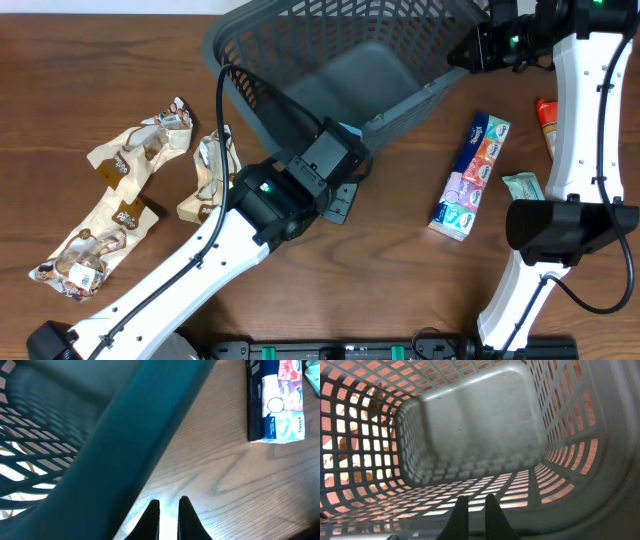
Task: Pack container
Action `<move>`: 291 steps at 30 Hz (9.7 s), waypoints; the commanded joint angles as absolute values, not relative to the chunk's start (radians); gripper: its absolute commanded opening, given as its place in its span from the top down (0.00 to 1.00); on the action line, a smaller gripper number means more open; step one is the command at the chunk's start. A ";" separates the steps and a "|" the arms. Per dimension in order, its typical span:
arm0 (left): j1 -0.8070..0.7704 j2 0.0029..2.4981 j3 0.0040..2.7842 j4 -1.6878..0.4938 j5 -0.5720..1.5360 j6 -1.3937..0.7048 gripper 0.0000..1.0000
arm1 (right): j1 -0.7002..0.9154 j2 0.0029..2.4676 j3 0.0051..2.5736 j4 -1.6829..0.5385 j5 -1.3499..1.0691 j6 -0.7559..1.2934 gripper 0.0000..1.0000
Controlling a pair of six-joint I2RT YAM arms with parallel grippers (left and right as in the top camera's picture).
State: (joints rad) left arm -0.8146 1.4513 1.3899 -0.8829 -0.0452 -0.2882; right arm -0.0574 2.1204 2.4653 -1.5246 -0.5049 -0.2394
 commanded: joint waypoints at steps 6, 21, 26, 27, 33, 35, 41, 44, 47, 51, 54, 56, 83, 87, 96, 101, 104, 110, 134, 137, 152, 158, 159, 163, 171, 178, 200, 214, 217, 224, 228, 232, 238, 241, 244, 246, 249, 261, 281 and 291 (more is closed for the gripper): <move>-0.780 1.450 1.404 -0.884 -0.067 -0.262 0.95 | -0.051 2.129 2.452 -1.545 -0.496 -0.252 0.99; -0.706 1.449 1.405 -0.890 -0.069 -0.232 0.94 | -0.050 2.129 2.452 -1.583 -0.471 -0.252 0.99; -0.672 1.449 1.405 -0.903 -0.069 -0.215 0.94 | -0.045 2.129 2.452 -1.589 -0.470 -0.252 0.99; -0.666 1.449 1.405 -0.905 -0.069 -0.212 0.94 | -0.042 2.129 2.452 -1.588 -0.467 -0.252 0.99; -0.635 1.449 1.405 -0.911 -0.069 -0.193 0.94 | -0.010 2.129 2.452 -1.588 -0.440 -0.252 0.99; -0.626 1.449 1.405 -0.911 -0.069 -0.190 0.94 | 0.001 2.129 2.452 -1.588 -0.440 -0.252 0.99; -0.595 1.449 1.405 -0.911 -0.069 -0.175 0.94 | 0.025 2.129 2.452 -1.588 -0.422 -0.251 0.99; -0.585 1.449 1.405 -0.910 -0.069 -0.166 0.94 | 0.028 2.129 2.452 -1.592 -0.422 -0.251 0.99; -0.575 1.449 1.405 -0.908 -0.069 -0.153 0.94 | 0.028 2.129 2.452 -1.601 -0.422 -0.251 0.99; -0.561 1.449 1.405 -0.894 -0.068 -0.150 0.94 | 0.028 2.129 2.452 -1.610 -0.421 -0.251 0.99; -0.549 1.449 1.405 -0.880 -0.069 -0.149 0.94 | 0.028 2.129 2.452 -1.615 -0.421 -0.251 0.99; -0.542 1.449 1.405 -0.875 -0.068 -0.149 0.94 | 0.028 2.129 2.452 -1.618 -0.421 -0.251 0.98; -0.480 1.449 1.405 -0.809 -0.068 -0.104 0.94 | 0.074 2.125 2.452 -1.643 -0.414 -0.248 0.99; -0.464 1.449 1.405 -0.791 -0.068 -0.104 0.94 | 0.087 2.124 2.452 -1.647 -0.414 -0.248 0.99; -0.408 1.449 1.405 -0.782 -0.068 -0.091 0.94 | 0.101 2.124 2.452 -1.657 -0.414 -0.248 0.99; -0.408 1.449 1.405 -0.767 -0.068 -0.078 0.94 | 0.102 2.124 2.452 -1.660 -0.414 -0.248 0.99; -0.408 1.449 1.405 -0.757 -0.068 -0.079 0.94 | 0.104 2.124 2.452 -1.667 -0.414 -0.248 0.99; -0.408 1.449 1.405 -0.753 -0.060 -0.079 0.94 | 0.110 2.124 2.452 -1.669 -0.414 -0.248 0.99; -0.408 1.449 1.405 -0.712 -0.061 -0.048 0.94 | 0.151 2.124 2.452 -1.684 -0.381 -0.236 0.99; -0.408 1.449 1.405 -0.712 -0.061 -0.047 0.94 | 0.151 2.124 2.452 -1.684 -0.380 -0.236 0.99; -0.408 1.447 1.405 -0.712 -0.066 -0.033 0.94 | 0.151 2.073 2.455 -1.610 -0.300 -0.194 0.99; -0.408 1.429 1.405 -0.704 -0.066 -0.003 0.94 | 0.144 2.021 2.458 -1.586 -0.276 -0.187 0.96; -0.408 1.424 1.405 -0.701 -0.065 -0.002 0.94 | 0.144 2.014 2.459 -1.584 -0.276 -0.187 0.94; -0.408 1.400 1.405 -0.699 -0.066 0.001 0.94 | 0.140 1.978 2.461 -1.577 -0.262 -0.179 0.89; -0.408 1.321 1.405 -0.706 -0.065 0.004 0.94 | 0.137 1.896 2.461 -1.576 -0.232 -0.166 0.75; -0.408 1.236 1.405 -0.739 -0.066 0.004 0.90 | 0.137 1.822 2.461 -1.583 -0.232 -0.154 0.40; -0.408 0.955 1.405 -0.942 -0.454 0.033 0.18 | 0.088 1.611 2.461 -1.669 0.326 0.082 0.01; -0.408 0.926 1.405 -0.991 -0.641 0.033 0.01 | -0.115 1.571 2.439 -1.686 0.265 0.164 0.01; -0.393 0.934 1.405 -0.991 -0.641 0.033 0.01 | -0.120 1.576 2.399 -1.669 0.263 0.165 0.01; -0.272 0.982 1.405 -0.991 -0.636 0.032 0.01 | -0.124 1.576 2.191 -1.573 0.205 0.133 0.01; -0.225 1.018 1.405 -0.991 -0.636 0.029 0.01 | -0.124 1.576 2.059 -1.492 0.167 0.091 0.01; -0.218 1.047 1.405 -0.991 -0.636 0.029 0.01 | -0.125 1.576 1.952 -1.411 0.153 0.046 0.01; -0.218 1.063 1.405 -0.991 -0.637 0.029 0.01 | -0.161 1.577 1.795 -1.287 0.169 0.010 0.01; -0.218 1.063 1.405 -0.991 -0.637 0.030 0.01 | -0.210 1.577 1.721 -1.237 0.168 0.010 0.01; -0.218 1.063 1.405 -0.991 -0.637 0.030 0.01 | -0.270 1.577 1.666 -1.208 0.121 -0.007 0.01; -0.218 1.063 1.405 -0.993 -0.637 0.030 0.01 | -0.306 1.577 1.645 -1.198 0.040 -0.040 0.01; -0.218 1.063 1.405 -0.995 -0.637 0.030 0.01 | -0.364 1.577 1.613 -1.171 -0.043 -0.046 0.01; -0.218 1.063 1.405 -0.995 -0.637 0.030 0.01 | -0.425 1.577 1.439 -1.088 0.021 0.127 0.01; -0.218 1.063 1.405 -0.995 -0.637 0.030 0.01 | -0.274 1.577 1.335 -1.041 -0.078 0.344 0.01; -0.218 1.063 1.405 -0.995 -0.637 0.030 0.01 | -0.193 1.577 1.304 -1.039 -0.011 0.404 0.01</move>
State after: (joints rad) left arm -0.2241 1.0626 1.3899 -0.9916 -0.6174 0.0303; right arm -0.1997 1.5772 1.3251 -1.0386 -0.0410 0.3740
